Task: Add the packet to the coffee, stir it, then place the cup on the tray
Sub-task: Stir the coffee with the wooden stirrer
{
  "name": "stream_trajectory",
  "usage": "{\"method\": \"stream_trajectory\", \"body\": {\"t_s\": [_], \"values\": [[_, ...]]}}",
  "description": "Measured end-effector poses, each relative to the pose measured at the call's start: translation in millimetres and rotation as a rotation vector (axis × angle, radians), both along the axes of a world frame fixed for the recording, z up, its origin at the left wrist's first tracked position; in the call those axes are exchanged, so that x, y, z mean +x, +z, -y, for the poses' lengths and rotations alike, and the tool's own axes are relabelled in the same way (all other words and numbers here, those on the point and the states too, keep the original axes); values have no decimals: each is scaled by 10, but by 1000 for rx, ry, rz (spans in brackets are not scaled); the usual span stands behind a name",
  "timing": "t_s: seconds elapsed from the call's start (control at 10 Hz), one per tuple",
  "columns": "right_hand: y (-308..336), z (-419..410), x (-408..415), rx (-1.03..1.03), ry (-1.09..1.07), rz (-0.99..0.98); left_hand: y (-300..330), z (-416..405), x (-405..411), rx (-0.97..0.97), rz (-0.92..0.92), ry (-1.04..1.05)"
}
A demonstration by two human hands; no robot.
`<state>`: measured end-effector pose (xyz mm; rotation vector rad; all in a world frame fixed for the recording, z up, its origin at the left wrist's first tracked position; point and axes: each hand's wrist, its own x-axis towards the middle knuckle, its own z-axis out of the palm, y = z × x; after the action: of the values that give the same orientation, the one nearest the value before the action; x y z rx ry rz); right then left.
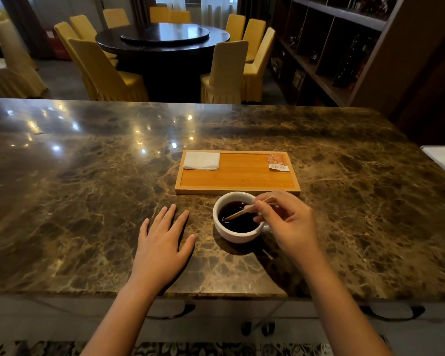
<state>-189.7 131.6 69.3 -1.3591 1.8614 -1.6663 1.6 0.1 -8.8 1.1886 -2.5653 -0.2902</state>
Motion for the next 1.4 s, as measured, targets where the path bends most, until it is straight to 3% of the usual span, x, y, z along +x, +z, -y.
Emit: {"method": "stream_trajectory", "body": {"t_s": [0.3, 0.6, 1.2, 1.3, 1.4], "values": [[-25, -178, -204, -3, -172, -269, -9, 8, -6, -7, -7, -4], [122, -209, -169, 63, -107, 48, 0, 5, -2, 8, 2, 0], [581, -151, -500, 5, -116, 49, 0, 0, -4, -4, -5, 6], [584, 9, -535, -19, -88, 9, 2, -5, -1, -2, -6, 9], [530, 387, -601, -63, -39, -245, 5, -10, 1, -2, -7, 16]]}}
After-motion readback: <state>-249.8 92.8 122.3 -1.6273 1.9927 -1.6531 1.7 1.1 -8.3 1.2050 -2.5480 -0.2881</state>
